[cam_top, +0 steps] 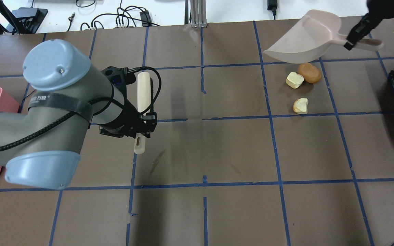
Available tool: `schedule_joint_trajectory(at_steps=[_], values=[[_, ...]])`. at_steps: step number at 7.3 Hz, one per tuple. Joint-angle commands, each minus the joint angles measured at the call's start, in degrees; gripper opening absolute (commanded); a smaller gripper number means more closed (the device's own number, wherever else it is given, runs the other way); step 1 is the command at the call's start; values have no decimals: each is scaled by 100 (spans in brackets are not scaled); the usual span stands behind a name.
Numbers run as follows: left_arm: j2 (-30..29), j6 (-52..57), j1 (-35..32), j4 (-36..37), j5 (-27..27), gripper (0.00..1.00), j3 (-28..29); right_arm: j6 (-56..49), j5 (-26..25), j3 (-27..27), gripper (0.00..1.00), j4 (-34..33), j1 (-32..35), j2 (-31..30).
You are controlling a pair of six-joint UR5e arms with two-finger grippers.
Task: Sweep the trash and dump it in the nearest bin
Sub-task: 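Move the brush in the left gripper over to the bread pieces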
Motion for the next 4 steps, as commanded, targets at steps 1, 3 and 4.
schedule_joint_trajectory(at_steps=[1, 3, 4], values=[[-705, -105, -549, 39, -58, 9, 668, -1951, -45, -90, 0, 200, -1101, 103], [-1400, -901, -1217, 136, -67, 9, 1396, -4408, -150, -221, 0, -158, -1796, 662], [-1768, -1367, -1455, 414, -58, 9, 1713, -5124, -221, -431, 0, -413, -1922, 1162]])
